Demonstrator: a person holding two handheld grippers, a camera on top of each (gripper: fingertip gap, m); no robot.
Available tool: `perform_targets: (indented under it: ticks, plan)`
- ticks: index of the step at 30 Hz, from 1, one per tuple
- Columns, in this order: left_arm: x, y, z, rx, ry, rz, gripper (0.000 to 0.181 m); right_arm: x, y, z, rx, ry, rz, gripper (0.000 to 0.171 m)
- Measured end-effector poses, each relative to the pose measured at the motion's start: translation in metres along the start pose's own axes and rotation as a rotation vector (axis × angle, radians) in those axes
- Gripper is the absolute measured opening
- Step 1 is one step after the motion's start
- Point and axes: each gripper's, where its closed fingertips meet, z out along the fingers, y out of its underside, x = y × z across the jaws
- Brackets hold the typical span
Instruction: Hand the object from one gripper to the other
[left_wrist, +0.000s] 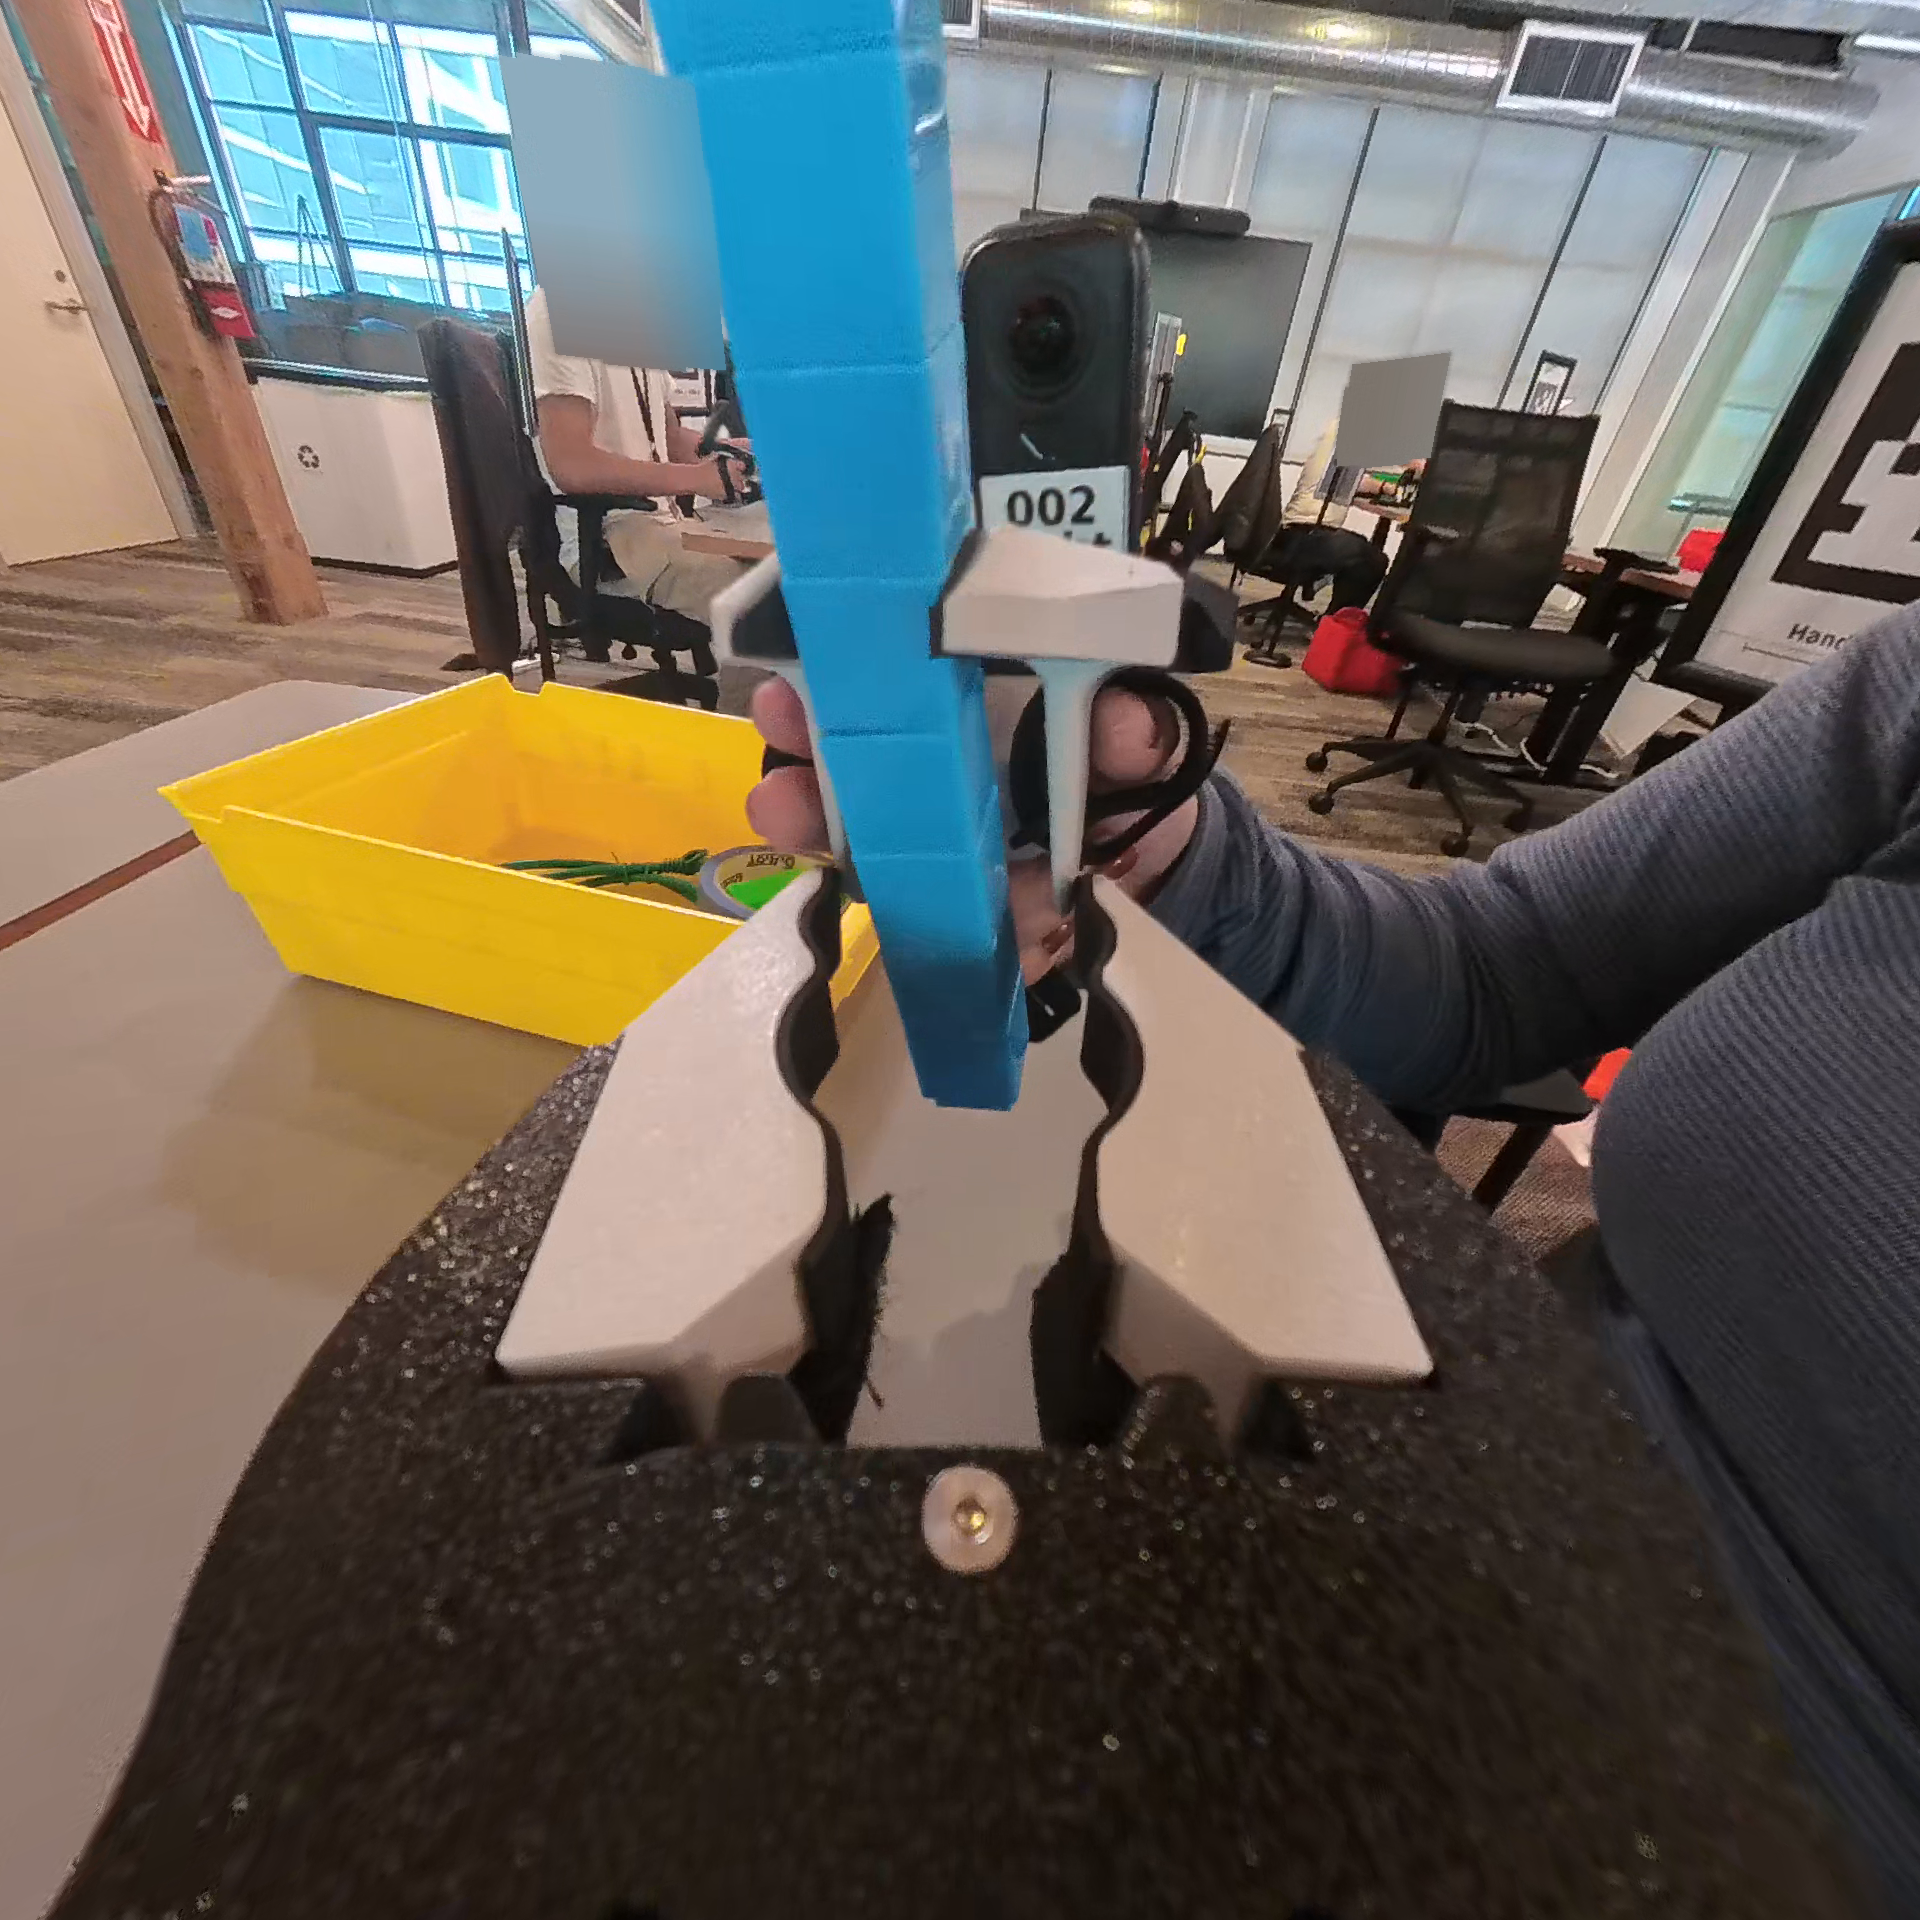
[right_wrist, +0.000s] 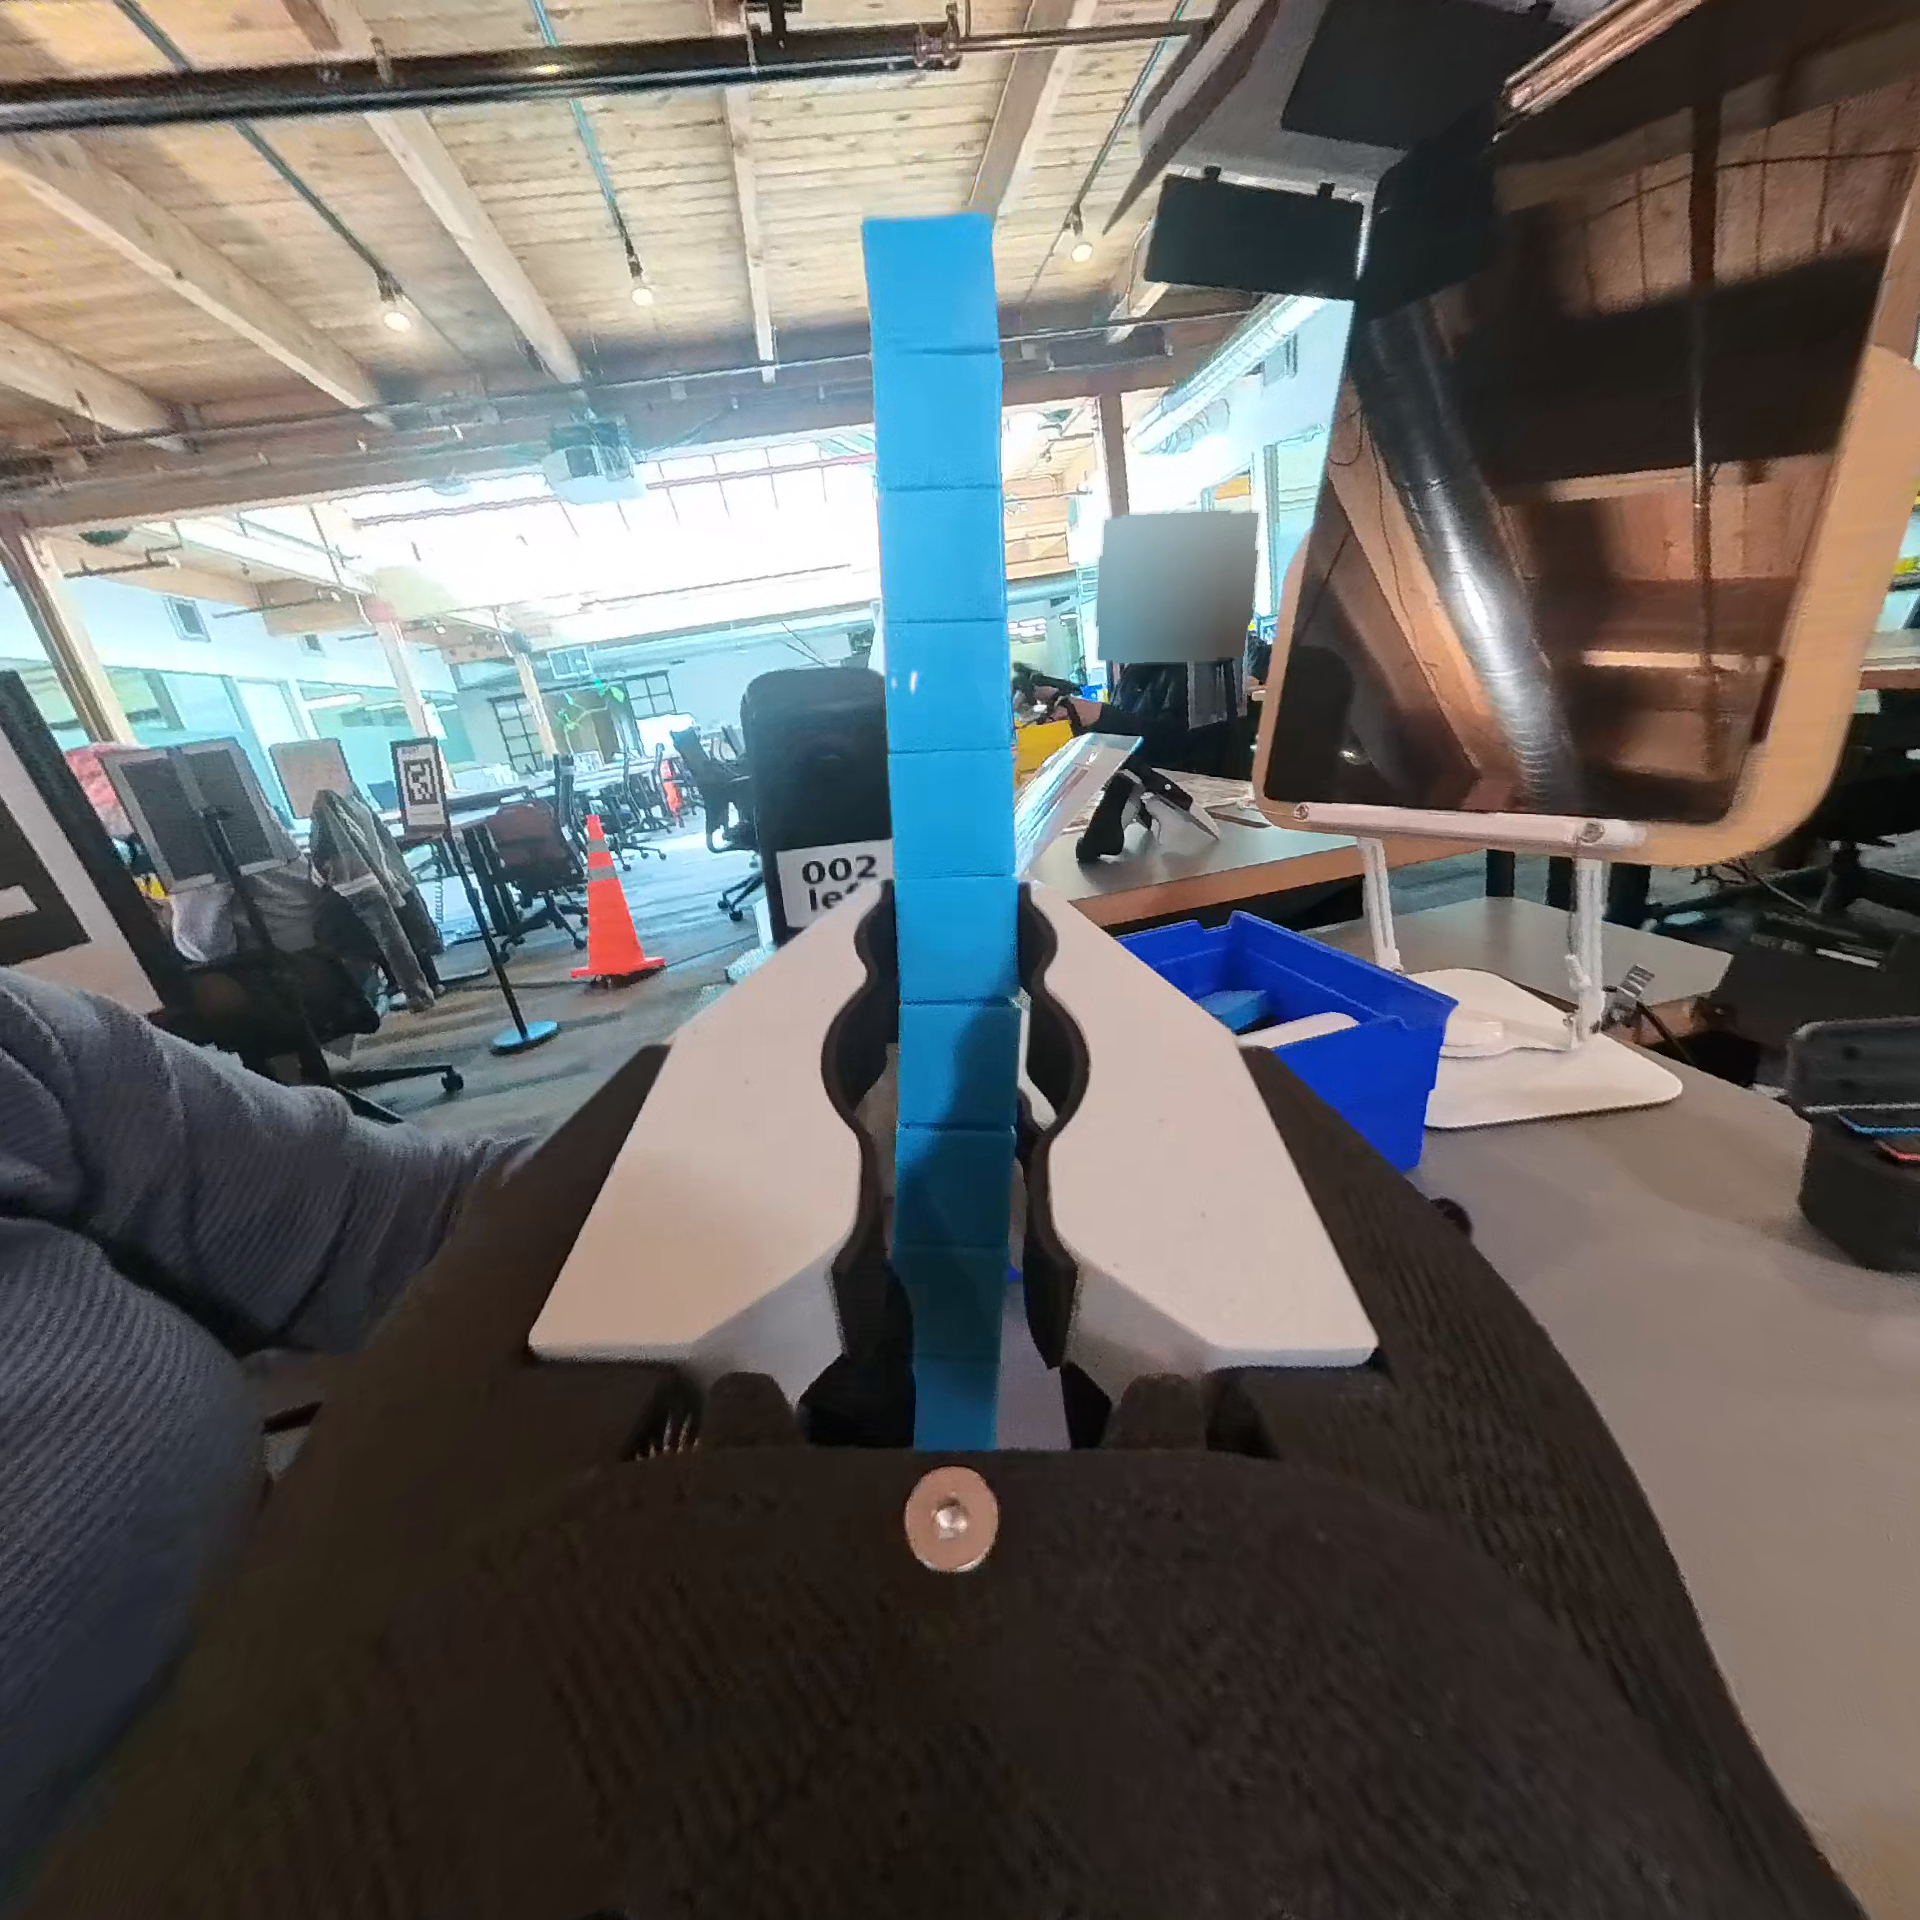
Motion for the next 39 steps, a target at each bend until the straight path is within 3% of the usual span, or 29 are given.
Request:
perform_targets:
  ticks: [9, 14, 18, 25, 31, 35, 39]
  plan:
    - [0.003, 0.002, -0.004, -0.073, 0.017, 0.003, 0.042, -0.007, 0.005, 0.004, -0.048, -0.003, -0.080, 0.020]
    - [0.014, 0.000, -0.006, -0.047, 0.128, -0.074, 0.025, -0.013, -0.001, 0.001, -0.032, -0.031, -0.131, 0.022]
    - [0.011, 0.003, -0.006, -0.075, 0.107, -0.059, 0.020, -0.009, -0.002, -0.002, -0.056, 0.012, -0.197, 0.027]
    - [-0.042, 0.008, -0.032, -0.195, -0.248, 0.035, 0.019, 0.012, -0.009, -0.018, -0.124, 0.132, -0.263, 0.047]
    - [-0.111, 0.012, -0.092, -0.558, -0.866, 0.537, 0.019, 0.024, 0.000, -0.021, -0.280, 0.267, -0.250, 0.073]
    - [-0.121, 0.001, -0.109, -0.688, -1.045, 0.844, 0.019, 0.026, 0.004, -0.022, -0.327, 0.310, -0.206, 0.074]
    - [-0.120, -0.006, -0.110, -0.753, -1.121, 1.042, 0.019, 0.028, 0.011, -0.025, -0.390, 0.345, -0.206, 0.068]
